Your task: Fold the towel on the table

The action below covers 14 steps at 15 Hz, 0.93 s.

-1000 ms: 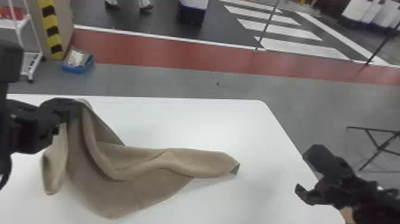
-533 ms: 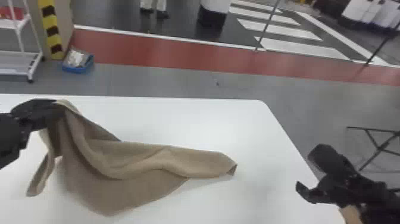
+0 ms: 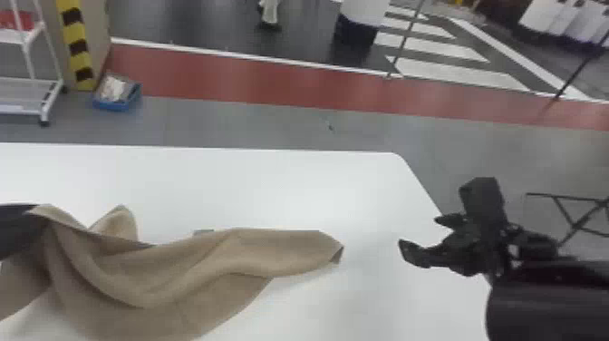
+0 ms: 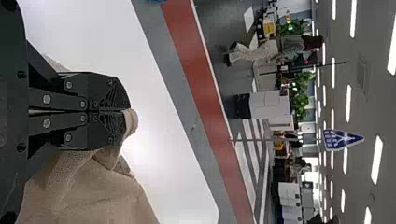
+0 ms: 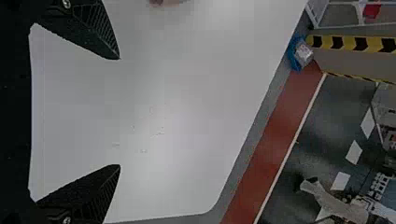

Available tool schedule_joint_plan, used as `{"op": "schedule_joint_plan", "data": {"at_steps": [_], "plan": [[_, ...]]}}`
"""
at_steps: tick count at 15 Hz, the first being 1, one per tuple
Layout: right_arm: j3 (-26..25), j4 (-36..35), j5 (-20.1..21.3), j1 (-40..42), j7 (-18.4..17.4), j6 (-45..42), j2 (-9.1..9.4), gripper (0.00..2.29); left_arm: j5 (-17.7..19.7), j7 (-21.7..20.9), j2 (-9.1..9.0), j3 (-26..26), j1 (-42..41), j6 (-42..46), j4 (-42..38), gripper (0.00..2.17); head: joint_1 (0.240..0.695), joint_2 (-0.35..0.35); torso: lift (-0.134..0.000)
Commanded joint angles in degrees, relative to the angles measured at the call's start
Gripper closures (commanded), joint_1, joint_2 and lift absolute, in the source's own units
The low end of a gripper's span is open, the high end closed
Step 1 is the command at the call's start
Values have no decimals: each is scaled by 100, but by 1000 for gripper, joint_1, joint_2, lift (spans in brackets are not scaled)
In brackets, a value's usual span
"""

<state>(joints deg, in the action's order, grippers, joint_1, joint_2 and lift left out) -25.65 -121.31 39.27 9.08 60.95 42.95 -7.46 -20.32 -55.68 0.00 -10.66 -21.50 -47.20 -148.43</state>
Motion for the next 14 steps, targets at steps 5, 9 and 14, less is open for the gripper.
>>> {"op": "schedule_joint_plan", "data": {"at_steps": [5, 9, 14], "plan": [[1379, 538, -702, -1329, -75, 1326, 751, 36, -51, -49, -15, 328, -232, 242, 7, 2132, 695, -215, -124], [2152, 1434, -552, -1795, -57, 2135, 751, 39, -86, -66, -15, 372, -390, 295, -63, 2132, 695, -85, -124], [2179, 2058, -605, -2103, 338, 2944, 751, 208, -95, -66, -15, 416, -486, 382, -133, 2132, 695, -25, -124]]}}
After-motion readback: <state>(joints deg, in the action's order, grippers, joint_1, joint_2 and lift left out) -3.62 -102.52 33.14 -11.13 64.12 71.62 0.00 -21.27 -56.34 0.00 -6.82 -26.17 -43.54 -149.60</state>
